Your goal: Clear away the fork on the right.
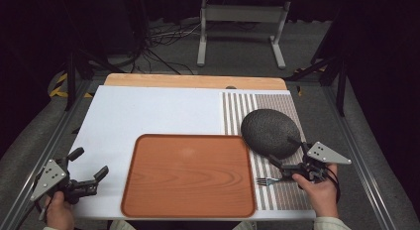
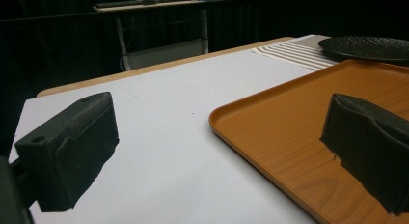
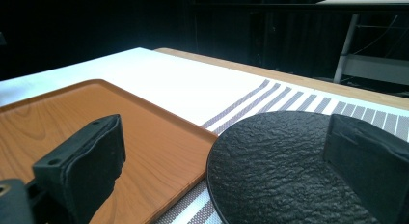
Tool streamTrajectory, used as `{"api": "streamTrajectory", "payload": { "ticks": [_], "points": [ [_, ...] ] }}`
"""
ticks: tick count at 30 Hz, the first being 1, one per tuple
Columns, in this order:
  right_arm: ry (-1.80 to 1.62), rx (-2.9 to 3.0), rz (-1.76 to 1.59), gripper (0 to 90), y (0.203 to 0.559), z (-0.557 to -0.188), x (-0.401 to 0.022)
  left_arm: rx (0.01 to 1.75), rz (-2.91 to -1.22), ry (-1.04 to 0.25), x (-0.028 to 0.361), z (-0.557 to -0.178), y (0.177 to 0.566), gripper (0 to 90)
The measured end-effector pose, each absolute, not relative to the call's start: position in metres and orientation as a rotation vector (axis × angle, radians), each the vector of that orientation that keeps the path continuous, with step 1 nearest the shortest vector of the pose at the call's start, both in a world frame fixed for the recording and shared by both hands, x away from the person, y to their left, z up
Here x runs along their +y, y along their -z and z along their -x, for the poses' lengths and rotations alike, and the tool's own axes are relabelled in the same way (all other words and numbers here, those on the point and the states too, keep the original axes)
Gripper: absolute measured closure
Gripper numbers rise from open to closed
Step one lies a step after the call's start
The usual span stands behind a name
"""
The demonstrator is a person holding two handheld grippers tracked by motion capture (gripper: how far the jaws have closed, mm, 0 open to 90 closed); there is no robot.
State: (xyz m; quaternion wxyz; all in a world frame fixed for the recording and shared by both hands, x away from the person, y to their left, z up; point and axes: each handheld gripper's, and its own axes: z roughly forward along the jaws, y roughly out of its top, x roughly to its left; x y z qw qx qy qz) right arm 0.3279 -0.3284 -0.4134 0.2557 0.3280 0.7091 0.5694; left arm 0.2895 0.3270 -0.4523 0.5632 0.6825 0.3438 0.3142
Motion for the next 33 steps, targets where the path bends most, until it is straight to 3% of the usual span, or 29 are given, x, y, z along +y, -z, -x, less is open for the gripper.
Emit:
{"api": "streamTrajectory", "payload": {
  "ticks": [33],
  "points": [
    [-0.950, 2.456, -0.681, 5.8, 0.367, -0.347, -0.317, 0.818, -1.618, -0.731, 0.329, -0.290, 0.452, 0.5]
  ]
}}
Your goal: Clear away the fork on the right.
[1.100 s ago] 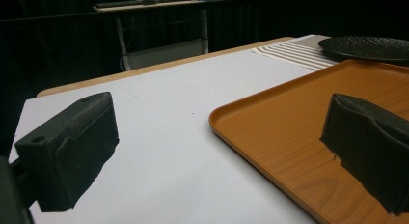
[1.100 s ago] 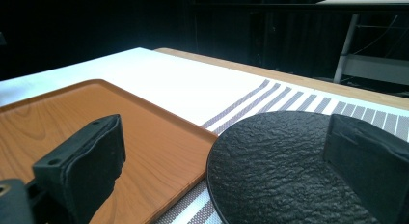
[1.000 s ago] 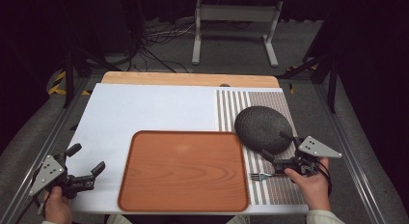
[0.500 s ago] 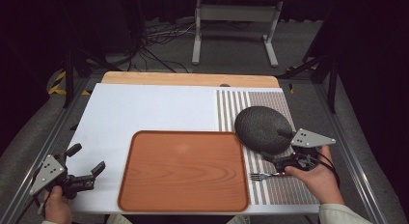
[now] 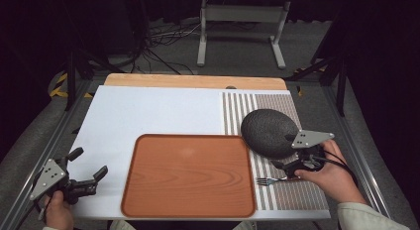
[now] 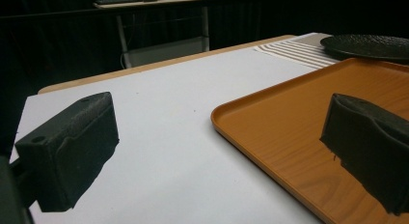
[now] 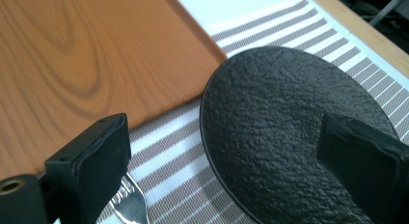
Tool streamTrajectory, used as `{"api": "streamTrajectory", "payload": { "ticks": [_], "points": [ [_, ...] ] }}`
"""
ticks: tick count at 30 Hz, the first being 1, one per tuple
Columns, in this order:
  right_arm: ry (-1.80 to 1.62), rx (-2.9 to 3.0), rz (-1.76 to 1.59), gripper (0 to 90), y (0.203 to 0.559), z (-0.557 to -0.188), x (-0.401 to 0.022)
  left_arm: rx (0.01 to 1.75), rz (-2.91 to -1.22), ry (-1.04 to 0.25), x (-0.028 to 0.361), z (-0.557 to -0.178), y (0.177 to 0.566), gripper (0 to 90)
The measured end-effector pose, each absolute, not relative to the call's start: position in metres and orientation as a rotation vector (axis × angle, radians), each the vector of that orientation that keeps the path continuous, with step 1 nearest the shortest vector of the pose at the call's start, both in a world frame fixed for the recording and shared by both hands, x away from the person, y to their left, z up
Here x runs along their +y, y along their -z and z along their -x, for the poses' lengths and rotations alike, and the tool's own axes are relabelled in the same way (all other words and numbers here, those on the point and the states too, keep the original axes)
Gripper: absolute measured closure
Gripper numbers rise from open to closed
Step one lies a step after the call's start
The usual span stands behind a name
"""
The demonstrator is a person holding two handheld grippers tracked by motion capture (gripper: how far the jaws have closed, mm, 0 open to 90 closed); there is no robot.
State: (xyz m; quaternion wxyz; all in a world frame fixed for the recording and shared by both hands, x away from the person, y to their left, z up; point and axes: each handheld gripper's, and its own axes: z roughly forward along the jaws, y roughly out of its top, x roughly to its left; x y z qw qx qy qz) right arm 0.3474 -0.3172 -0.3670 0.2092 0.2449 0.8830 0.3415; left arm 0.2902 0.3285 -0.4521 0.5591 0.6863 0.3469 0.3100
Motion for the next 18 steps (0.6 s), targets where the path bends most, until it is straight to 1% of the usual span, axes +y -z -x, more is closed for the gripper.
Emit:
{"api": "streamTrajectory", "payload": {
  "ticks": [10, 18],
  "points": [
    [-0.762, 2.583, -0.592, 7.3, 0.3643, -0.3535, -0.3138, 0.818, -1.617, -0.724, 0.3278, -0.2909, 0.4531, 0.5],
    [-0.674, 2.647, -0.564, 8.1, 0.3661, -0.3569, -0.3120, 0.818, -1.624, -0.720, 0.3276, -0.2912, 0.4534, 0.4]
  ]
}}
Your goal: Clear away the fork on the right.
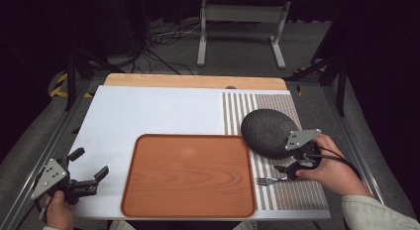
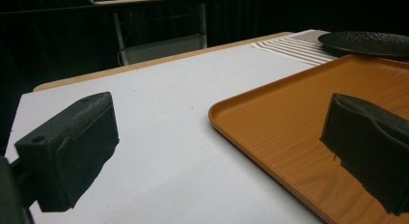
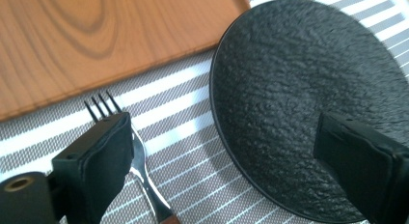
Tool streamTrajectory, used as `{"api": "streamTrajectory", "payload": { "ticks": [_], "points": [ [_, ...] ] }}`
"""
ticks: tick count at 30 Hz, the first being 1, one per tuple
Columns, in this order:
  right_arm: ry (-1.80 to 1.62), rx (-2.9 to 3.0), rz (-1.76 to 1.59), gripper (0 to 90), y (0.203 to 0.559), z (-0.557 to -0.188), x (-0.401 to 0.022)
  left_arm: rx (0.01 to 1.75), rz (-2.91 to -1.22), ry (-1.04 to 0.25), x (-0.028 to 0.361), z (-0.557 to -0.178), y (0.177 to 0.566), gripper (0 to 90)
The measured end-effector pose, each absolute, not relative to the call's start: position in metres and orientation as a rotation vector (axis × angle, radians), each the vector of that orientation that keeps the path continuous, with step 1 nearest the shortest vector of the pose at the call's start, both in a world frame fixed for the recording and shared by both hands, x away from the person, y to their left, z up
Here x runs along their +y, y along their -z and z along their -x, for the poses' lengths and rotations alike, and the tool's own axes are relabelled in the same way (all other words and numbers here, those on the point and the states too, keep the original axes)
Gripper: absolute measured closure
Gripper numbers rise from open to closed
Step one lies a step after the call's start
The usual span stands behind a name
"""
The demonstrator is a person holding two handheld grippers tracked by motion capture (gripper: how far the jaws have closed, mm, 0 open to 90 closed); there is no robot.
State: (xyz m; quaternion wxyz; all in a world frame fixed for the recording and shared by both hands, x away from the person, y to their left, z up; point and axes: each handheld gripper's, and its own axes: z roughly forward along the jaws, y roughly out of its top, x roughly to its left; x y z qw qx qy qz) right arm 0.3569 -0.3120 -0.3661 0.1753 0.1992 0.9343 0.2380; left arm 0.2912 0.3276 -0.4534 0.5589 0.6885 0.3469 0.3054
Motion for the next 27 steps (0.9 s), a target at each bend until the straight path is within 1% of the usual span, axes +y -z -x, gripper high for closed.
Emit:
{"api": "streamTrajectory", "payload": {
  "ticks": [14, 23, 24, 25, 27],
  "points": [
    [-0.536, 2.774, -0.515, 8.9, 0.3723, -0.3635, -0.3046, 0.816, -1.624, -0.725, 0.3277, -0.2907, 0.4529, 0.5],
    [-0.511, 2.789, -0.507, 9.2, 0.3720, -0.3644, -0.3057, 0.816, -1.624, -0.726, 0.3273, -0.2905, 0.4526, 0.4],
    [-0.505, 2.792, -0.502, 11.7, 0.3721, -0.3646, -0.3060, 0.816, -1.625, -0.726, 0.3273, -0.2906, 0.4527, 0.5],
    [-0.496, 2.798, -0.488, 16.2, 0.3726, -0.3648, -0.3064, 0.815, -1.626, -0.723, 0.3273, -0.2907, 0.4528, 0.4],
    [-0.471, 2.824, -0.443, 19.0, 0.3744, -0.3650, -0.3069, 0.815, -1.625, -0.725, 0.3270, -0.2907, 0.4528, 0.4]
  ]
}}
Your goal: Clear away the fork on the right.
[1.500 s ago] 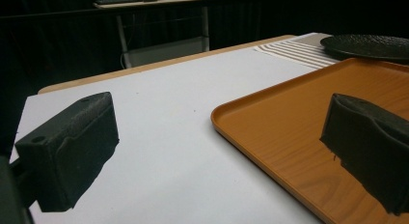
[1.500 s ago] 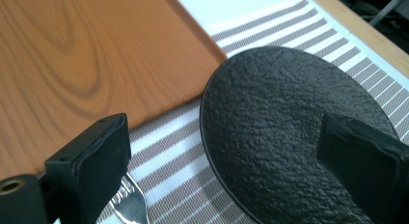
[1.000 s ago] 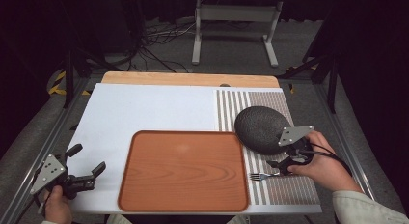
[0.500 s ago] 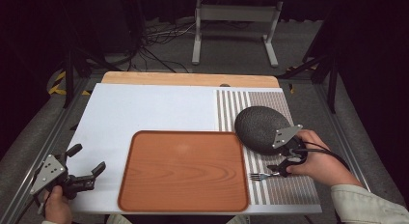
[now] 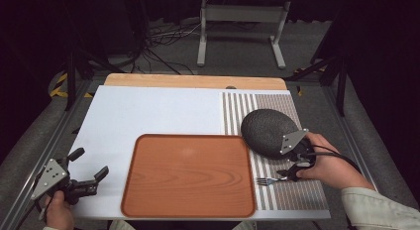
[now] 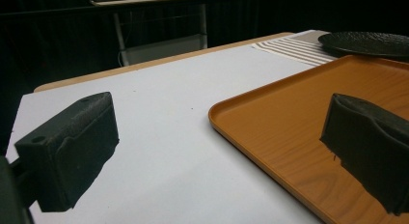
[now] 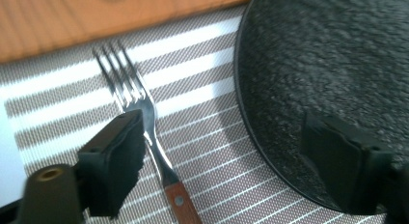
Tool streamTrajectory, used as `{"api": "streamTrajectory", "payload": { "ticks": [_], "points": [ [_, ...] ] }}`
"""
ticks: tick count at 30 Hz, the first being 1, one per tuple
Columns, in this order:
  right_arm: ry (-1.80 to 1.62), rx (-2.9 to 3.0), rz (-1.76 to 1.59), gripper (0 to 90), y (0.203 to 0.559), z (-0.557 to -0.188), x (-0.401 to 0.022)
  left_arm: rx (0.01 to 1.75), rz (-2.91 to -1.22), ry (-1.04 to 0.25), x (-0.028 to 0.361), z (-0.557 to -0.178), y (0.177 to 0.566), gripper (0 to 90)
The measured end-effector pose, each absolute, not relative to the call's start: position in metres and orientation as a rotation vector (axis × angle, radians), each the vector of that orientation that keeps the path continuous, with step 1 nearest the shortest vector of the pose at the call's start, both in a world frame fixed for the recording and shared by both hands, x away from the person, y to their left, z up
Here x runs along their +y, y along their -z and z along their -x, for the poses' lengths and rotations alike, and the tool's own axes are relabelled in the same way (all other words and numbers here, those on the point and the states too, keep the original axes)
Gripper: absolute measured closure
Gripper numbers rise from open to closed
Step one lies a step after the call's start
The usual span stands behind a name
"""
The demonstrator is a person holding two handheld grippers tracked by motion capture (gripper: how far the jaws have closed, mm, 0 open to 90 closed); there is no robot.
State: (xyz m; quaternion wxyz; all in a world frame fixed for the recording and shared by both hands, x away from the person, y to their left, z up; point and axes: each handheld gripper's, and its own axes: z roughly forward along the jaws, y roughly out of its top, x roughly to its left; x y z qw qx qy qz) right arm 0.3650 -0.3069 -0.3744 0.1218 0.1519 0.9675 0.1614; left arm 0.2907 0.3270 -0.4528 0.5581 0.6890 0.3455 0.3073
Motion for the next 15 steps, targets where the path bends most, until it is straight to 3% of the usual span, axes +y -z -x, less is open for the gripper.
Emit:
{"api": "streamTrajectory", "payload": {
  "ticks": [15],
  "points": [
    [-0.189, 3.065, -0.222, 42.1, 0.398, -0.364, -0.312, 0.813, -1.626, -0.721, 0.327, -0.290, 0.452, 0.5]
  ]
}}
